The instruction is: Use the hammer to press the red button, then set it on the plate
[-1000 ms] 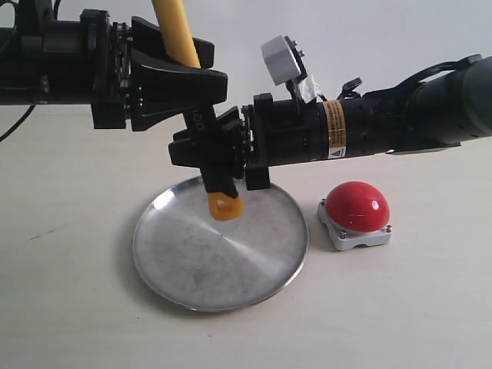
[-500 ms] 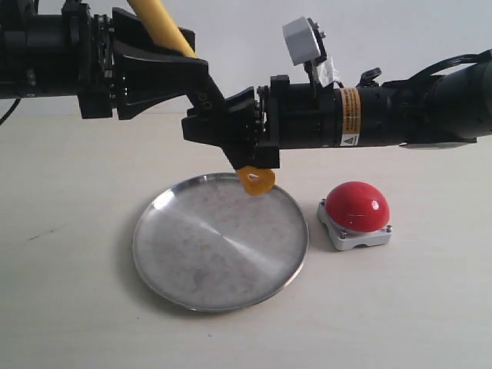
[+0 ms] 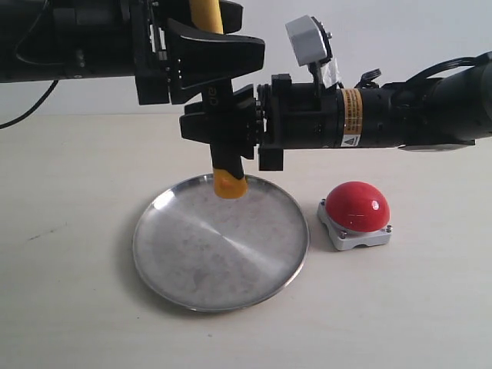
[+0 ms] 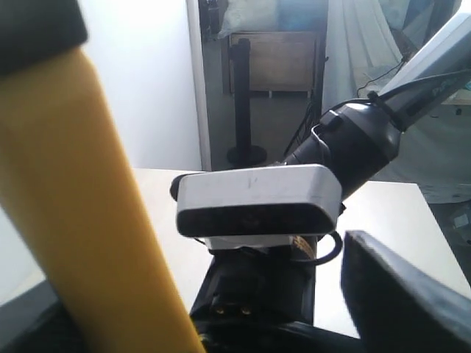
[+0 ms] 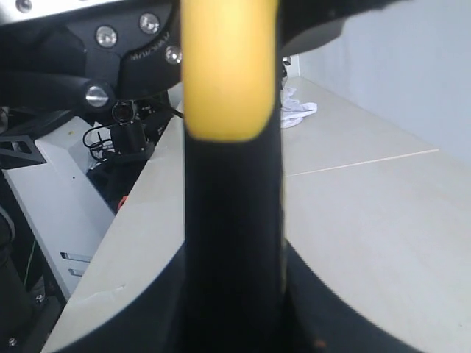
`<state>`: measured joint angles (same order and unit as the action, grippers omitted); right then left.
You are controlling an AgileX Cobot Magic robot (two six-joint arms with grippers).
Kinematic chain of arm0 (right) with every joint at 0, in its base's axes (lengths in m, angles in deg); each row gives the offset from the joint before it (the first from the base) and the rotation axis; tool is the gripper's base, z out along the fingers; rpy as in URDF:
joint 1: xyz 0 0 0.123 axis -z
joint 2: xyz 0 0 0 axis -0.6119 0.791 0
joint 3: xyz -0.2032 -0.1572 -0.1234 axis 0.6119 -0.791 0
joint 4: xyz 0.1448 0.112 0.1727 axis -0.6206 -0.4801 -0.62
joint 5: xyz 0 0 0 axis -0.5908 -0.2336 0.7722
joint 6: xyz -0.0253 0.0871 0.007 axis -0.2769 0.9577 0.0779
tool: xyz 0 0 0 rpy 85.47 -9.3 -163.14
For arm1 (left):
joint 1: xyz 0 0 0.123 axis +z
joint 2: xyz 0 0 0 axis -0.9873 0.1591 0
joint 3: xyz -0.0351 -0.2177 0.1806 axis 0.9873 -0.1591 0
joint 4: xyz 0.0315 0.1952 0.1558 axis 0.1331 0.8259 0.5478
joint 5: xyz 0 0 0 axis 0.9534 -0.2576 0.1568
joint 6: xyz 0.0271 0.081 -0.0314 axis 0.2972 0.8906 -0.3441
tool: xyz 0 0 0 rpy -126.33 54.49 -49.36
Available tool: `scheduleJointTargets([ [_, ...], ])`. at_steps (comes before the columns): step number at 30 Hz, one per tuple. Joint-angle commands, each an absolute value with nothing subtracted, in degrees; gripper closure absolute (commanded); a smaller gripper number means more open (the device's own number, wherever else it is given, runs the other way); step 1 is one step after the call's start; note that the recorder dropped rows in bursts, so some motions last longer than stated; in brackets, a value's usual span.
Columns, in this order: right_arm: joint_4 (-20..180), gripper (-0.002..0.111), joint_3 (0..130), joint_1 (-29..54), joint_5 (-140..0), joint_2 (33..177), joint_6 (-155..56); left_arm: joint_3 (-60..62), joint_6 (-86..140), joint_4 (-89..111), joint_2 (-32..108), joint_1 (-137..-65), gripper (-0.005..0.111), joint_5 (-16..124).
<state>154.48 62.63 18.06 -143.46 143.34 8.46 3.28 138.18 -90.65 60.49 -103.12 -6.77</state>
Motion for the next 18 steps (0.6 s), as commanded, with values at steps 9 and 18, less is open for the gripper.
scheduleJointTargets([
  [9, 148.0, 0.108, 62.7, 19.2, -140.3, 141.3, 9.9, 3.6, 135.8, -86.0, 60.8, -105.4, 0.033, -12.3],
  [18, 149.1, 0.108, 62.7, 20.7, -140.3, 139.2, 9.9, 3.6, 135.6, -84.4, 65.1, -105.4, 0.033, -13.8],
])
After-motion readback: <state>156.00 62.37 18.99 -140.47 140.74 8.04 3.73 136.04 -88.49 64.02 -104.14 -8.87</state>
